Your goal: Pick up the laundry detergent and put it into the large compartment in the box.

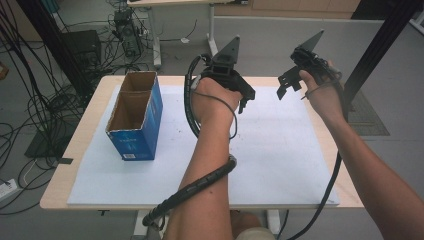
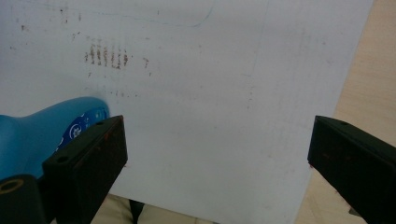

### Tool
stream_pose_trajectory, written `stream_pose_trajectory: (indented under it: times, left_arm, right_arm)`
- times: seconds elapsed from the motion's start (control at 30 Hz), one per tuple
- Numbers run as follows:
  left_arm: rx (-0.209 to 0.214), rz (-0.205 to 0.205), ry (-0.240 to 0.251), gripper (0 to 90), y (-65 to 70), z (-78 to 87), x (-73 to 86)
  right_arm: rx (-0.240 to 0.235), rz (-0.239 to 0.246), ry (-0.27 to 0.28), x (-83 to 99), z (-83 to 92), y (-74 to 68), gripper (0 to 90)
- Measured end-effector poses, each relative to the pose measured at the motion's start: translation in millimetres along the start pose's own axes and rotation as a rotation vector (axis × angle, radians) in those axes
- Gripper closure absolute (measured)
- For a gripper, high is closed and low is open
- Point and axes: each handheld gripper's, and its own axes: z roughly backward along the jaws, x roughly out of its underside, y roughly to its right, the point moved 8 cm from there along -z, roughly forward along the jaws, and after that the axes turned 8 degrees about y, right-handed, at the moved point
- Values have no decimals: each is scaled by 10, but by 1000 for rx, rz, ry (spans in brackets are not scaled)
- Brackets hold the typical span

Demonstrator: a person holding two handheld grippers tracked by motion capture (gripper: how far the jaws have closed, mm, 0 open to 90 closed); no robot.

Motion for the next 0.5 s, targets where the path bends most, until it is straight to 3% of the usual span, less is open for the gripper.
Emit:
stream_pose_trajectory:
  times: [0.5]
  left_arm:
    - [6, 7, -24, 36, -9, -297, 42]
  right_arm:
    - [0, -4, 2, 31, -22, 38, 45]
